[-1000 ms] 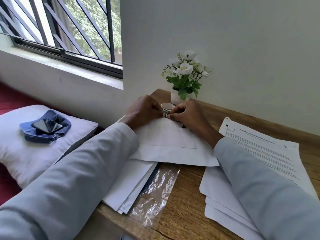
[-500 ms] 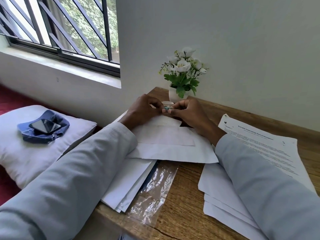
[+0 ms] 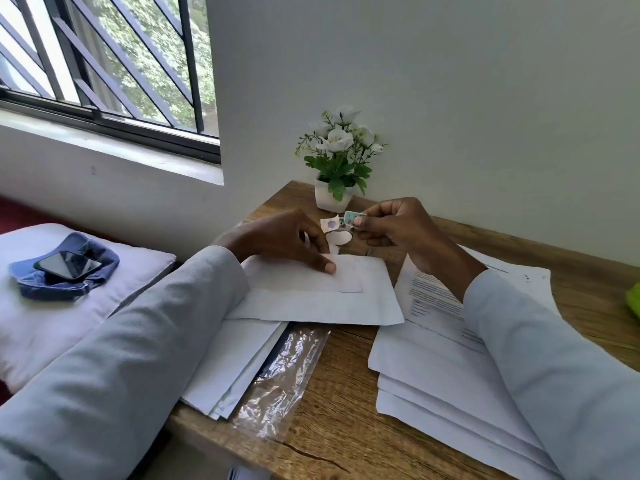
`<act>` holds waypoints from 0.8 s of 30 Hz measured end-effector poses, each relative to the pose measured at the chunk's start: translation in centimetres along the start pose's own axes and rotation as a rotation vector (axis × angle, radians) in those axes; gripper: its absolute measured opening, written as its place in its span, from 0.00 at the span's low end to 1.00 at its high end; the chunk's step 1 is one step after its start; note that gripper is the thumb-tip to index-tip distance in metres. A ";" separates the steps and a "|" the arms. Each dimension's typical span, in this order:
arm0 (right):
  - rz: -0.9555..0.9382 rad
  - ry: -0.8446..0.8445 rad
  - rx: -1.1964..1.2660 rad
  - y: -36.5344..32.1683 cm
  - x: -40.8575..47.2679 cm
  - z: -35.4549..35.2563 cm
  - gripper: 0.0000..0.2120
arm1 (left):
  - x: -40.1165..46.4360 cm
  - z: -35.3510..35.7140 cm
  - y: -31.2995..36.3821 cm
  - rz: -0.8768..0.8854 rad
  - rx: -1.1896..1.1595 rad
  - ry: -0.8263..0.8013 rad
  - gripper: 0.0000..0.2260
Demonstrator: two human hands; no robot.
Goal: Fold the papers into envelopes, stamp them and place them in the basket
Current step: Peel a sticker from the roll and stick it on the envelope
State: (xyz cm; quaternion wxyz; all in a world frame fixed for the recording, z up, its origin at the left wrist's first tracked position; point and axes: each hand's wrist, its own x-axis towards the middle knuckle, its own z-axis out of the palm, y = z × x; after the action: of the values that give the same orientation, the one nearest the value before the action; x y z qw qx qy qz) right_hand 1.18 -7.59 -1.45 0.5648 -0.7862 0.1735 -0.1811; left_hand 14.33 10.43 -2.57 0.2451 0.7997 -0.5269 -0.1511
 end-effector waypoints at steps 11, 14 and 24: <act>-0.115 0.141 -0.253 0.8 -0.7 1.4 0.06 | 0.9 0.9 -0.7 0.066 0.143 0.490 0.15; -0.155 0.157 -0.267 0.6 -0.7 2.1 0.06 | 1.4 0.6 -1.5 0.108 0.105 0.477 0.21; -0.216 0.121 -0.235 0.9 0.1 2.6 0.07 | 1.6 -0.5 -1.2 0.110 0.041 0.368 0.10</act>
State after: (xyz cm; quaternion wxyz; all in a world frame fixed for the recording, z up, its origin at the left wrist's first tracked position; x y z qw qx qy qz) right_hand 2.44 -5.70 -3.06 0.4346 -0.8486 0.1416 -0.2664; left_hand 16.14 9.46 -2.81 0.3286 0.7886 -0.5192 0.0221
